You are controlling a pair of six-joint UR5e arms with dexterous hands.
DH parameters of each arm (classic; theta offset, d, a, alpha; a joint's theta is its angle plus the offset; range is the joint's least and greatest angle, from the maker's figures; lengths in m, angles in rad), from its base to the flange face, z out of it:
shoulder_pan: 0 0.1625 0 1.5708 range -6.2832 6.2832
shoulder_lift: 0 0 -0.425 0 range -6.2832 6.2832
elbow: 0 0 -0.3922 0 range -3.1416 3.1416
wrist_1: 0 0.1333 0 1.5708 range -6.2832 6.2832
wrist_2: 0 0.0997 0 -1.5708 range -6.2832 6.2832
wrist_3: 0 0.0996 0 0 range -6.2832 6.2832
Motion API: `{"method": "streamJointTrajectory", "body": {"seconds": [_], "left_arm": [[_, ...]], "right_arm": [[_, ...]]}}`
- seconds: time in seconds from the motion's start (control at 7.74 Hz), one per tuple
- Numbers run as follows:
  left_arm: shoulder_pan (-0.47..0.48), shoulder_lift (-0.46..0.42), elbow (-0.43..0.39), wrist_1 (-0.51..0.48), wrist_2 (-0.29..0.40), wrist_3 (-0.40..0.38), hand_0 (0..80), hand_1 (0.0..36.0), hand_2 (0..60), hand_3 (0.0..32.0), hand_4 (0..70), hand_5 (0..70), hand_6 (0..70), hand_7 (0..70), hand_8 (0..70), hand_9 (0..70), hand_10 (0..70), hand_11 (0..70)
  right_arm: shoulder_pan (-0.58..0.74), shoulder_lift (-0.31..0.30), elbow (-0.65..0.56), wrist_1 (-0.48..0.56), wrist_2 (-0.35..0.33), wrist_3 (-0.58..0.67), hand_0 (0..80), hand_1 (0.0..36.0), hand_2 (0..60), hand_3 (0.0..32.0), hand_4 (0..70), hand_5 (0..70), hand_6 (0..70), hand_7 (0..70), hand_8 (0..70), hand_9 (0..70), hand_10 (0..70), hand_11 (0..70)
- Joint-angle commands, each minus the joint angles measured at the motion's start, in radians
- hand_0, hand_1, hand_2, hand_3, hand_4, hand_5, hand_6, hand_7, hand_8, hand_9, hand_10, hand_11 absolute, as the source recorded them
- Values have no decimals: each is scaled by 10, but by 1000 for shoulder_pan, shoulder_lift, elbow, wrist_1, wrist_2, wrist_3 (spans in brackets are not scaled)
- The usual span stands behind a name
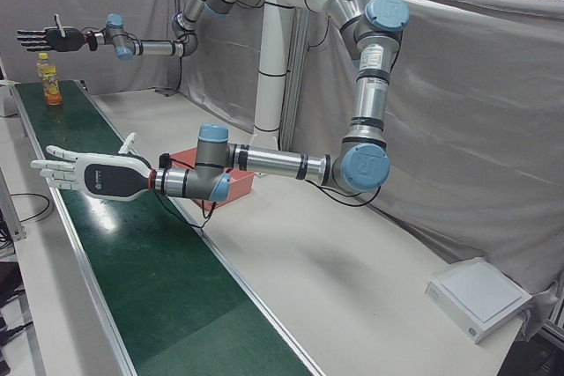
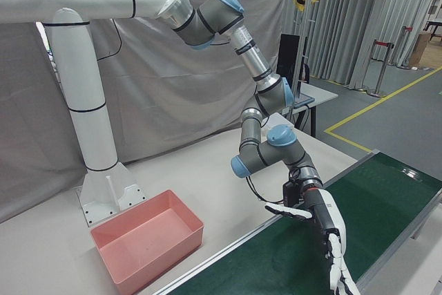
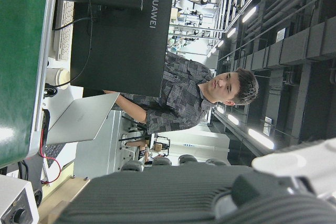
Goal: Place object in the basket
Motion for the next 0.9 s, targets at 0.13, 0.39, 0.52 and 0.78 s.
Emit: {"method": "streamJointTrajectory", "body": {"seconds": [0.13, 0.39, 0.52, 0.78], "left_arm": [[-3, -1, -8, 0, 2, -9, 518, 38, 0, 22, 135, 132, 9, 0, 58, 62, 56, 92], [-4, -1, -8, 0, 2, -10, 519, 40, 0, 24, 134, 131, 7, 0, 58, 62, 56, 92], [-1, -1, -8, 0, 2, -9, 516, 41, 0, 18, 135, 137, 10, 0, 63, 70, 59, 96], [-4, -1, -8, 1, 2, -10, 524, 42, 0, 24, 135, 127, 7, 0, 57, 63, 58, 96]], "right_arm": [[1, 0, 5, 0, 0, 1, 0, 0, 0, 0, 0, 0, 0, 0, 0, 0, 0, 0], [1, 0, 2, 0, 0, 1, 0, 0, 0, 0, 0, 0, 0, 0, 0, 0, 0, 0], [0, 0, 0, 0, 0, 1, 0, 0, 0, 0, 0, 0, 0, 0, 0, 0, 0, 0], [0, 0, -1, 0, 0, -1, 0, 0, 0, 0, 0, 0, 0, 0, 0, 0, 0, 0]]}}
